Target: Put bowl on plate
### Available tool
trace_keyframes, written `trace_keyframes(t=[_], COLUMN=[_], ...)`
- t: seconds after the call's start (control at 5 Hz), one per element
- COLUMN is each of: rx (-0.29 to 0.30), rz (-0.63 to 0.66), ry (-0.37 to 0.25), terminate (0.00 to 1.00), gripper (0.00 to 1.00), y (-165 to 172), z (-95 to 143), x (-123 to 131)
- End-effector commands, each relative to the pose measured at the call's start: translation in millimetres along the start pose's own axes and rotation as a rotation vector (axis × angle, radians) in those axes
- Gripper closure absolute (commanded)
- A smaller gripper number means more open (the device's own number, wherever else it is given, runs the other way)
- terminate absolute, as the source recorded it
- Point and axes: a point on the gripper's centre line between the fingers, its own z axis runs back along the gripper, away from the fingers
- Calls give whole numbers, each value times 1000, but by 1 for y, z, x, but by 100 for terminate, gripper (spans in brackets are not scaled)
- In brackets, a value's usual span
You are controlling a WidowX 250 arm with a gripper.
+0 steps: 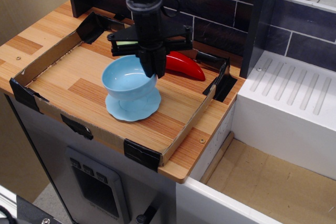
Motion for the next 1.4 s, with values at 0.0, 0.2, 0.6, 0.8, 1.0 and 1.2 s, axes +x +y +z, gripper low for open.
trace_keyframes(t=[0.0, 0.2, 0.6, 0.8, 1.0, 1.2], rx=[15, 31, 27, 35, 45, 53], rz=[-4, -20, -29, -45, -60, -59], ry=[-54, -54, -49, -43, -17, -11], terminate=[0, 0, 0, 0, 0, 0], gripper=[100, 100, 100, 0, 0, 0], y=[-1, 0, -6, -7, -5, -1], z=[-6, -13, -14, -13, -6, 6], x=[7, 3, -1, -2, -5, -6])
